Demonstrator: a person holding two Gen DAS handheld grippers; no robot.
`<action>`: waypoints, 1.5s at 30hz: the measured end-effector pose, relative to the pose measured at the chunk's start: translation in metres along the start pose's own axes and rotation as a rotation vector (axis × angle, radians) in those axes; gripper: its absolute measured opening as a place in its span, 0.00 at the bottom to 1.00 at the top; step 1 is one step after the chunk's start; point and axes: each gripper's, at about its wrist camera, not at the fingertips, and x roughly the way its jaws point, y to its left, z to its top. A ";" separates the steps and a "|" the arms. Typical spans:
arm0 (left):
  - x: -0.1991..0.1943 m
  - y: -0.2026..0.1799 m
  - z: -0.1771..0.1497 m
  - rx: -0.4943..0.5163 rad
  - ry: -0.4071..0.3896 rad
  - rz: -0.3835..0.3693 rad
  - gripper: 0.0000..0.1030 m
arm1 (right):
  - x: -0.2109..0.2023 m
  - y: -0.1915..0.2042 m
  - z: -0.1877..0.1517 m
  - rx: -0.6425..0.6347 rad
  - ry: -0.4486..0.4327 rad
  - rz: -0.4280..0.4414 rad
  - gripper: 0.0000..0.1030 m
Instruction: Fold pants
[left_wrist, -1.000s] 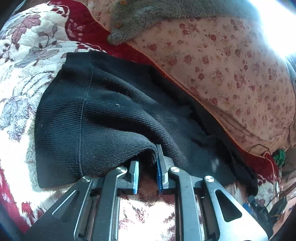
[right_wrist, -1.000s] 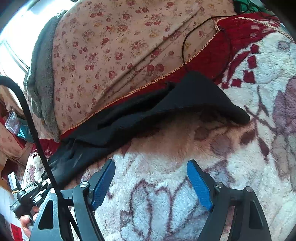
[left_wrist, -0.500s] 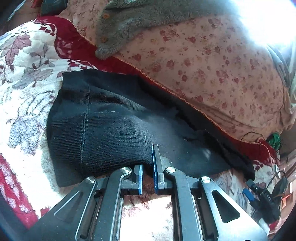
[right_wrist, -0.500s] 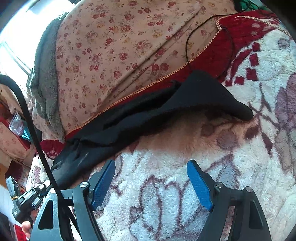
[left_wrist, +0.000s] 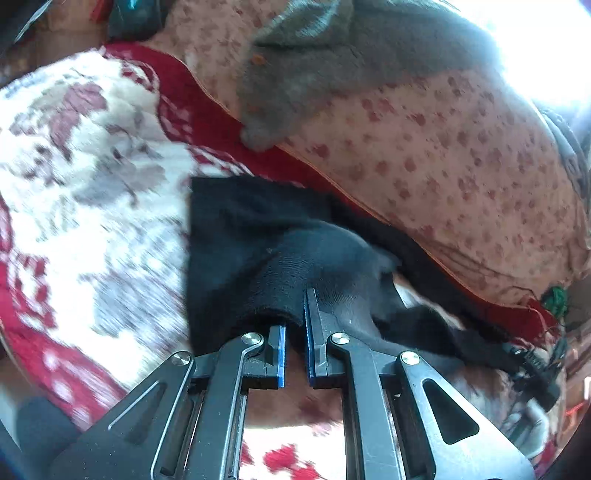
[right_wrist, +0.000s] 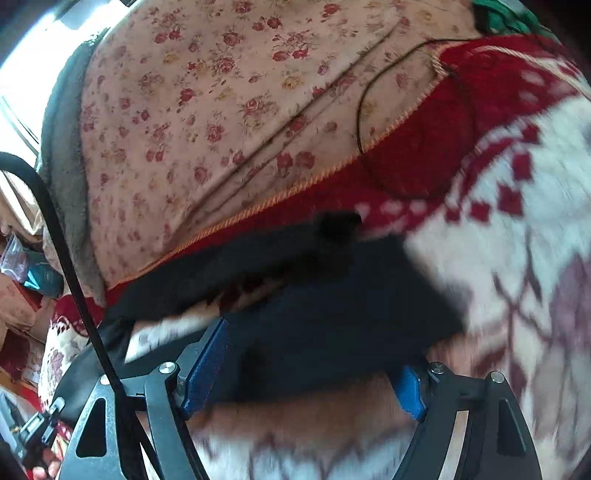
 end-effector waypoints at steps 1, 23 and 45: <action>0.000 0.004 0.005 0.004 -0.006 0.019 0.07 | 0.004 0.002 0.011 0.009 -0.005 0.015 0.76; 0.015 0.008 0.008 0.058 -0.042 0.127 0.07 | -0.020 0.005 0.013 -0.065 0.052 0.019 0.70; 0.006 0.008 0.000 0.032 -0.022 0.106 0.07 | -0.040 -0.001 -0.001 -0.026 -0.053 0.274 0.05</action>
